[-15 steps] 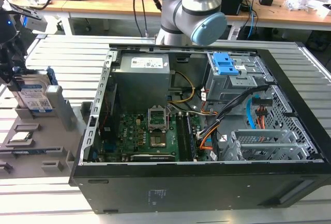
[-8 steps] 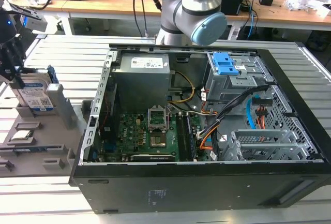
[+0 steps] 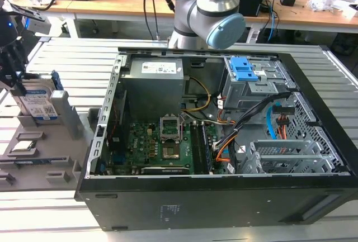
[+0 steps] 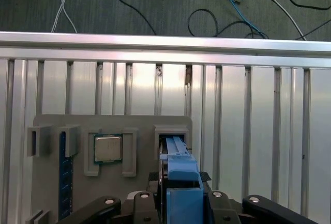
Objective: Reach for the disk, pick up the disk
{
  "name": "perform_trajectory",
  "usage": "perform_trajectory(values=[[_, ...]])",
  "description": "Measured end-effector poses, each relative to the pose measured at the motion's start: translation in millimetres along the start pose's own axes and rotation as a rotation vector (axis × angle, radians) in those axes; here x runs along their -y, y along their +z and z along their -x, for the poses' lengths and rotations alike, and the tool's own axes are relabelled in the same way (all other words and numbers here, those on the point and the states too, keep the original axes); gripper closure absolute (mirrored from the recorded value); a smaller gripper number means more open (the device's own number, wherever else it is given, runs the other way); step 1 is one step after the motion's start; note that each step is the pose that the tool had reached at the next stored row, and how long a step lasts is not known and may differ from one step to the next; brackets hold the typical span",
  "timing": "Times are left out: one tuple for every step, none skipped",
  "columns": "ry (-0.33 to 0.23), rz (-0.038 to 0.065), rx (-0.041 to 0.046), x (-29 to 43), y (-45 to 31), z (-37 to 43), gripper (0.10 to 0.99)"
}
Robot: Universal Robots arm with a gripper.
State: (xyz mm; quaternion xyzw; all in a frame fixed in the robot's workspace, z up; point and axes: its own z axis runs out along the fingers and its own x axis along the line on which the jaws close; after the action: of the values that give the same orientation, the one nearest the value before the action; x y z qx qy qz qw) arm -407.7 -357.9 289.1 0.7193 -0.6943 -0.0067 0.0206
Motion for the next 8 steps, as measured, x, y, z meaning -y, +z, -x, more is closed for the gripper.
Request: perform_trajectory(values=[[0.0,0.0,-0.0001,0.0,0.0,0.0,0.718],[0.0,0.0,0.0,0.0,0.0,0.0,0.718],[0.0,0.0,0.0,0.0,0.0,0.0,0.718],[0.0,0.0,-0.0001,0.0,0.0,0.0,0.718],[0.0,0.0,0.0001,0.1,-0.1,0.0,0.718],[0.0,0.0,0.0001,0.0,-0.4,0.0,0.718],[0.0,0.0,-0.0001,0.0,-1.0,0.0,0.718],[0.0,0.0,-0.0001,-0.1,-1.6,-0.1,0.718]])
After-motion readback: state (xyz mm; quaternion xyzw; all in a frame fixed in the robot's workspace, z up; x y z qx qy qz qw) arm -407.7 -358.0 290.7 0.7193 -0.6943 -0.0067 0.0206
